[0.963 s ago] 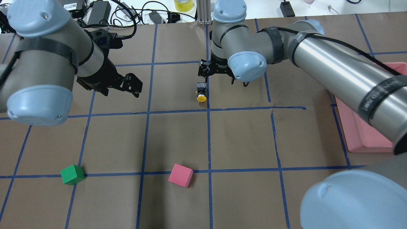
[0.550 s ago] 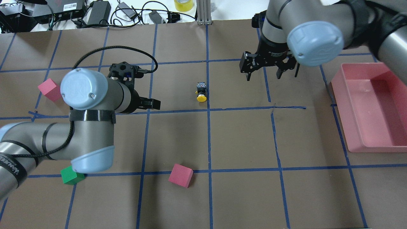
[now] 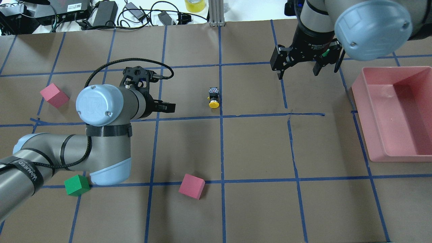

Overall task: Align button upright
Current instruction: 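Raise the right gripper away while the left gripper reaches toward the button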

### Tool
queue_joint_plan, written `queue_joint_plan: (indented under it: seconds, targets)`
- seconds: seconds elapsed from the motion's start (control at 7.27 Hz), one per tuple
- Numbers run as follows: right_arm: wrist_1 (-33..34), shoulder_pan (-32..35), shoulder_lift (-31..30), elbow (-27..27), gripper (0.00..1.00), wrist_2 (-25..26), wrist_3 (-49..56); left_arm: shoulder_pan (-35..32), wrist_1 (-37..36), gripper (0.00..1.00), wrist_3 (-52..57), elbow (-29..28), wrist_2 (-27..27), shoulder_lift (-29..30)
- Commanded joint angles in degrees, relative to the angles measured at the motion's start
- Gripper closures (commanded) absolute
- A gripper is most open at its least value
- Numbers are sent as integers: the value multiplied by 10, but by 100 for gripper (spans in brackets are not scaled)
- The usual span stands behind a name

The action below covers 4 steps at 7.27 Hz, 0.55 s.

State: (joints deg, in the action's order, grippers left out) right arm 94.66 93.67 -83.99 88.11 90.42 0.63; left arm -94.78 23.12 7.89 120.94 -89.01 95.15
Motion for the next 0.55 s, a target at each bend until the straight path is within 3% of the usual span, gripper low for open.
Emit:
queue_joint_plan:
  seconds: [0.0, 0.28, 0.41]
  targets:
    - [-8, -2, -1, 5, 0, 7, 1, -35, 31, 0, -107, -21, -2, 18]
    - [-6, -2, -3, 4, 0, -1, 2, -65, 4, 0, -169, -18, -1, 48]
    - [-7, -2, -3, 1, 0, -1, 2, -84, -13, 11, -170, -15, -1, 67]
